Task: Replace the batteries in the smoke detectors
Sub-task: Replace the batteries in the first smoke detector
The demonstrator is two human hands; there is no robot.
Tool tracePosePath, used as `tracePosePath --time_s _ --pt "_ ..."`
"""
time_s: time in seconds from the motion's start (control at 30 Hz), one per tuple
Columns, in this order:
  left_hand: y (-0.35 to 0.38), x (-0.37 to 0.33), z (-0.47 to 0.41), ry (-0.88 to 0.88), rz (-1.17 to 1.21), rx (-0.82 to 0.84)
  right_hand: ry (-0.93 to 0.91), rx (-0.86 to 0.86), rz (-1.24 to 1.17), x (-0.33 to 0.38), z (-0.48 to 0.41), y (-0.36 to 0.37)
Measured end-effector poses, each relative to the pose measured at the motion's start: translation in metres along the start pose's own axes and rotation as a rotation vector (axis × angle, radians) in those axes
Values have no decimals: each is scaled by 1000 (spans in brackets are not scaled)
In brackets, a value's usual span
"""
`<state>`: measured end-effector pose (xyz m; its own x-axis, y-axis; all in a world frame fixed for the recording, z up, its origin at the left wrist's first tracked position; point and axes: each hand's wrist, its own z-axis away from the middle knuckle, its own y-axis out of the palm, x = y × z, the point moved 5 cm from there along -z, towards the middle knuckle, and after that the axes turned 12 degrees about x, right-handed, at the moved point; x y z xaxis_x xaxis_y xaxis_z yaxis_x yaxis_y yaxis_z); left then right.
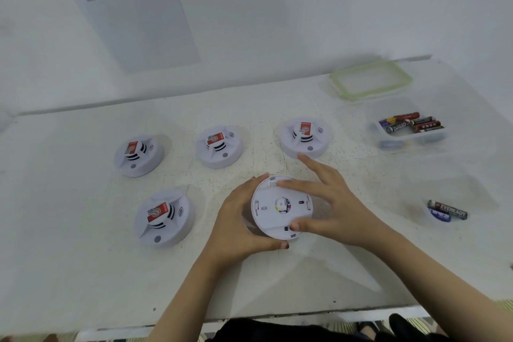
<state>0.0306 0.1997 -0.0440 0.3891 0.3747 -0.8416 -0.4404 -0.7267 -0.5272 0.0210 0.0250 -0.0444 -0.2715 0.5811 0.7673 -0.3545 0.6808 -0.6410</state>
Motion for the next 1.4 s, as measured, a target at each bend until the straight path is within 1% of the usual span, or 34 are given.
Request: tracePosePath --time_s 0.3,0.4,0.63,0.73,0.83,0.93,1.0,1.13,1.4 --pt "0 -2 -1 -4 23 12 52 34 -48 -2 2 0" --pt "0 -2 0 -13 27 18 12 17 11 3 2 0" --pt "-1 -4 1 -26 31 25 -59 -83 17 8 -4 4" --pt "0 -3 1 -30 33 28 -63 -79 59 9 -6 3" --pt "0 -1 1 -35 46 25 -117 -73 140 14 -6 0" --pt "-1 -1 1 -33 52 21 -135 -81 168 18 -7 -2" --pt "-1 -2 1 -32 45 23 -146 -125 221 19 -6 -1" --pt "-1 0 1 -54 51 18 -122 -274 309 20 -3 3" --pt "-2 4 2 -46 20 -36 -75 -396 380 20 0 13"
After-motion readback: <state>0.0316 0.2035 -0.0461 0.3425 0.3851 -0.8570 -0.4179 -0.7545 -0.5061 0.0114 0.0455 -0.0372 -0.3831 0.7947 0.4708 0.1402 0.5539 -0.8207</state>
